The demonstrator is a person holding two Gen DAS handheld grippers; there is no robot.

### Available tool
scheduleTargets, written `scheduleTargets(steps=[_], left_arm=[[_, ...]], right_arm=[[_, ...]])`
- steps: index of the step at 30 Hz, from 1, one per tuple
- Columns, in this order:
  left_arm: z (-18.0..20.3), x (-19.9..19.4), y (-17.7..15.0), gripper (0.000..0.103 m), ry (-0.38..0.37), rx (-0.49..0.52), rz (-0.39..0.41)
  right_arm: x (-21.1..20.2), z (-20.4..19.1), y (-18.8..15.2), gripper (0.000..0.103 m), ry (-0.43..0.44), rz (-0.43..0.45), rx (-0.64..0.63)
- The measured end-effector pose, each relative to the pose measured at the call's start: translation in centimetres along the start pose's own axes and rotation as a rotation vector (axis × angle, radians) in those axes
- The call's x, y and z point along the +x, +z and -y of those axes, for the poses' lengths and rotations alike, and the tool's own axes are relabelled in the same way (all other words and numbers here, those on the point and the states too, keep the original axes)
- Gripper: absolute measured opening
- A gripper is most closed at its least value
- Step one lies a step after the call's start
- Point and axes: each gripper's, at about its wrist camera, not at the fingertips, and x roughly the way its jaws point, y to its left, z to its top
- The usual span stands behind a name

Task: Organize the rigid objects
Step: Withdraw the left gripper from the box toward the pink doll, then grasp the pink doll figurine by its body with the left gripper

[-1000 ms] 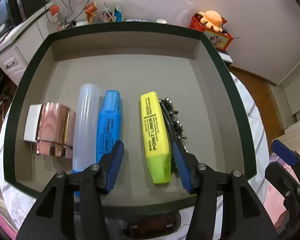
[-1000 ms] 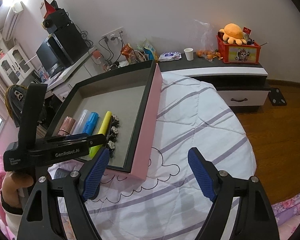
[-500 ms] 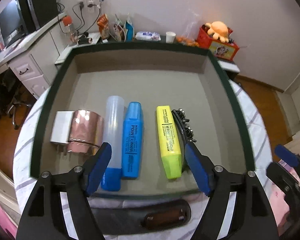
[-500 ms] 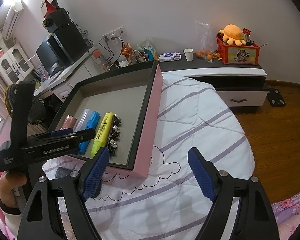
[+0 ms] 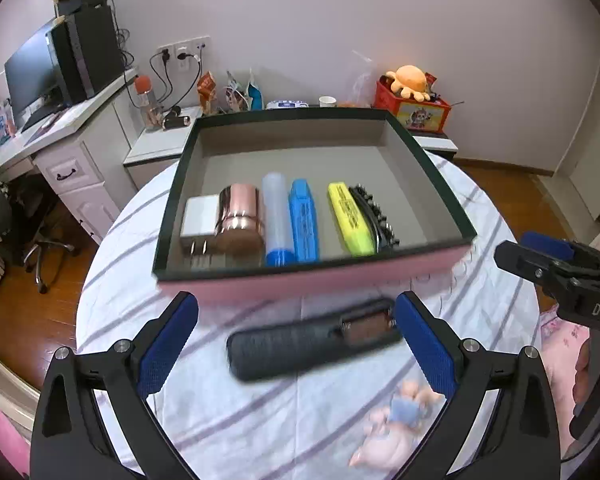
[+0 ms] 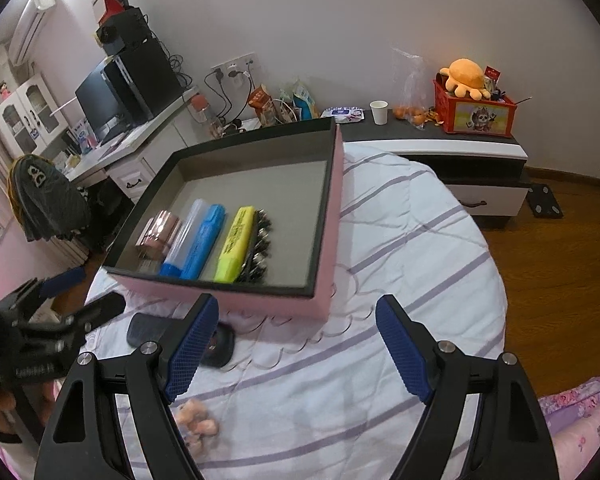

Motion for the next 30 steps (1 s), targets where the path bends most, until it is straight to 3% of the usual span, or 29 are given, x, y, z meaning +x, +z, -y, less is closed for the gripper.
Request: scheduleTargets(steps=[16,30], left_arm=[[-0.2,-3.1,-7.5,0.102,-0.023,0.084,-0.015],[5.6,-2.6,-10.6,0.102,-0.057,0.199,-0.008]], right_arm=[[-1.6,-4.5,-5.7,0.082,-0.077,-0.047,-0.009],[-2.7,-3.4,-7.8,0.082,-0.128,-0.053,0.021]])
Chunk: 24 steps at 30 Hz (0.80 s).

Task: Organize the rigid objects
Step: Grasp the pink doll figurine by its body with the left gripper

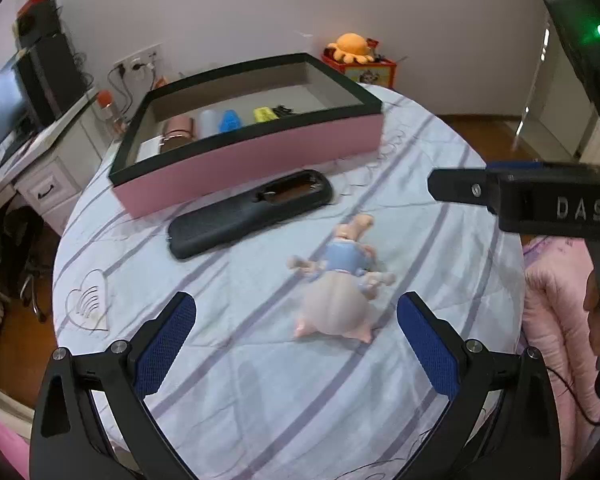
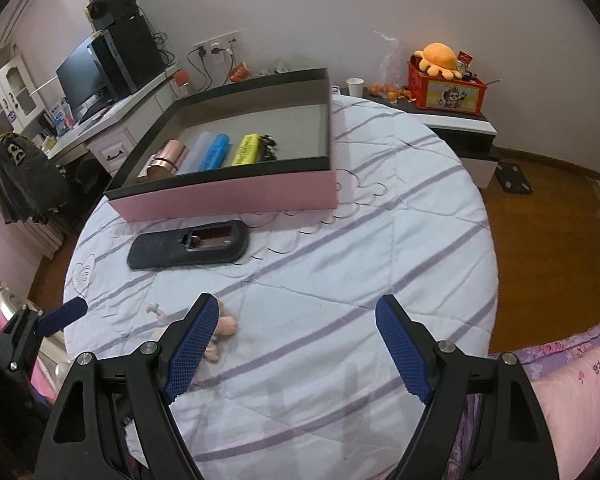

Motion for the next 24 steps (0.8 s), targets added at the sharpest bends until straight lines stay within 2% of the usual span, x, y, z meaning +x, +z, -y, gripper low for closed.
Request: scheduleTargets(steps=[7,8,9,11,13,17,24], left_arm=[[1.8,1.6,0.4,0.101,0.022,0.041,-0.001],[1.8,1.7,0.4,0.098,0.021,0.042,-0.004],[1.8,1.8,0.4,0.086,0.021,0.033,-0.002],[1.7,2.2,0.6,0.082,-0.013,0.028,-0.020],[1.3,2.5,0.6,0.074,-0.013,0.025,-0.034],[0.0,1.9,0.9,0.074,-0.033,-0.022,-0.016],[-3.3,1.3,1.0,0.075,-0.004,-0.095,0.001]], right_arm=[[0.5,1.9,-0.5,0.082,0.012,-0.013,0.023],[0.7,2.1,-0.6,0.082,0.015,-0.016,0.027],[0.8,2.3,-0.6,0.082,0.017,-0.017,0.029],[1.1,2.7,-0.7,0.082,0.024,-0.026,0.034],[1.2,3.0,-0.8,0.082,0.027,-0.027,0.041],[1.5,3.2,-0.7,0.082,0.036,-0.029,0.044],[2.0,2.7,-0.3,0.082,0.050,-0.034,0.036]])
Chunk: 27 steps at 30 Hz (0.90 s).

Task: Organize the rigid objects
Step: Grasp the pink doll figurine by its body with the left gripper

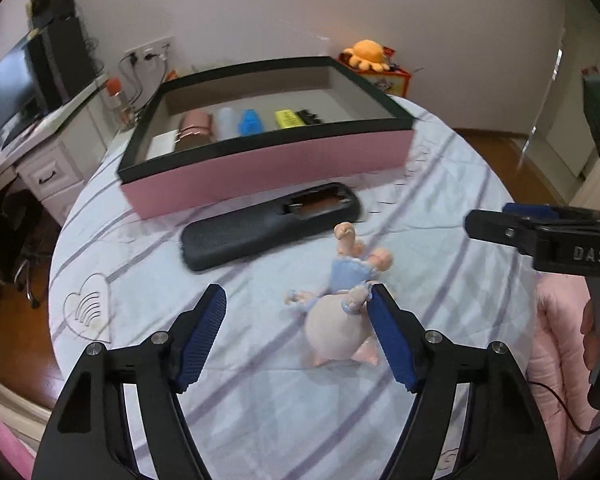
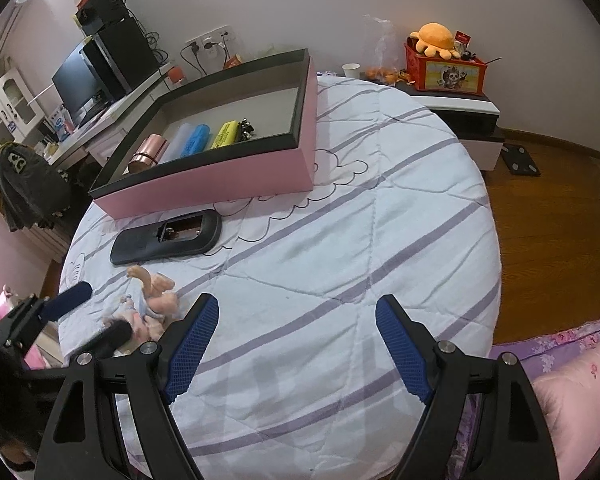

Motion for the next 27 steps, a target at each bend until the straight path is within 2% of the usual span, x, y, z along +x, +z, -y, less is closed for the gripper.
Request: scheduleTargets(steps=[5,12,16,20,23,27], left_arm=[[-3.0,0.1,-0.2,0.083,0.004,-0.077,-0.003],[-6.6,1.1,-1.2,0.083,0.051,-0.173,-0.045],[-5.4,-0.7,-1.0,0.083,-0.060,-0.123,0.007],[-3.0,-1.2,-0.1,0.084,-0.116,-0.056,0.049],[-2.1,-0.1,0.6,0.084,-0.091,-0.035,0.035],[-3.4,1.2,1.1,0.087,-0.027,-0.077,0.020]], right_arm=[[0.4,-0.8,0.3,0.082,0.004,-0.006,-0.012],[1.1,-2.4,0.7,0.082,0.013,-0.016,-0.041],[1.8,-3.1,0.7,0.082,0.015,-0.028,-0.052],[1.5,-2.9,0.7,0.082,0.010,-0.021,-0.044],[1.1,-2.5,0.7,0.082,-0.001,-0.018,-0.037],[0.9,-2.1,0.7,0.082,-0.008,-0.019,-0.036]])
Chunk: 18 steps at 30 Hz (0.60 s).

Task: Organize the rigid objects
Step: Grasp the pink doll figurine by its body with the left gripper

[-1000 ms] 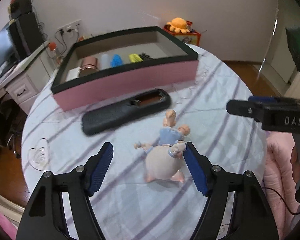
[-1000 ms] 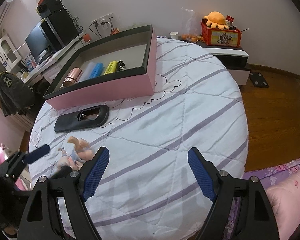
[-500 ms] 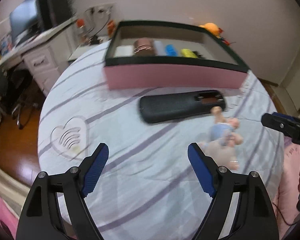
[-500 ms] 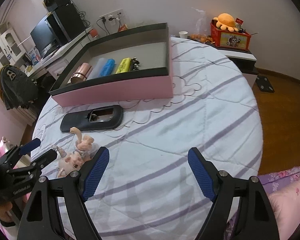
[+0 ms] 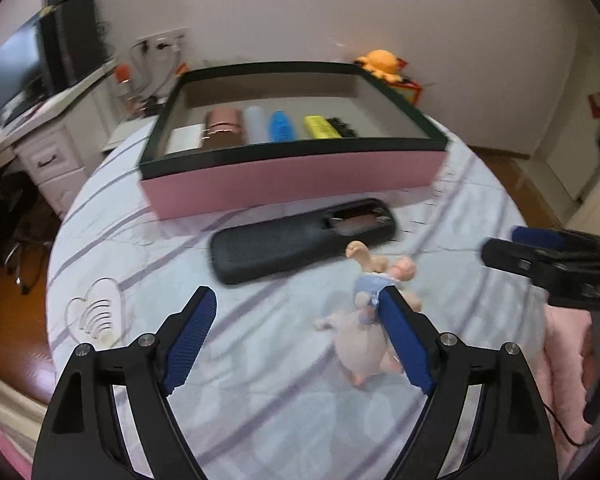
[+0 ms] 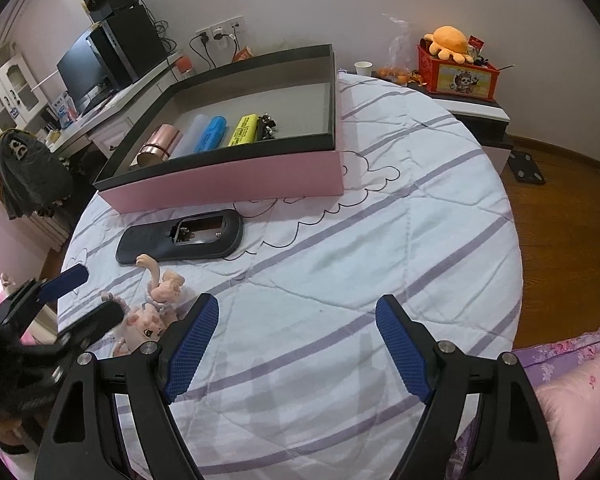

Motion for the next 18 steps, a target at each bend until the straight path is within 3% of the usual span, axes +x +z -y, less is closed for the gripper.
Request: scheduleTargets(steps=[4,13,18], left_arm=[[-2.2,-0.3,-0.2,0.092,0.022,-0.041,0.009],[-6.1,-1.0,-1.5,0.091,0.143,-0.123,-0.004],[-5.8,-3.1,-2.2,0.091,0.084,-0.139,0.035]], right_arm=[[0.0,0.1,0.1,0.082,0.001,-0.001,-0.003],[0.7,-1.0,0.1,0.082,0.030,-0.013,-0.028],[0.6,-0.9,-0.1,0.082,0.031,-0.015,-0.028]])
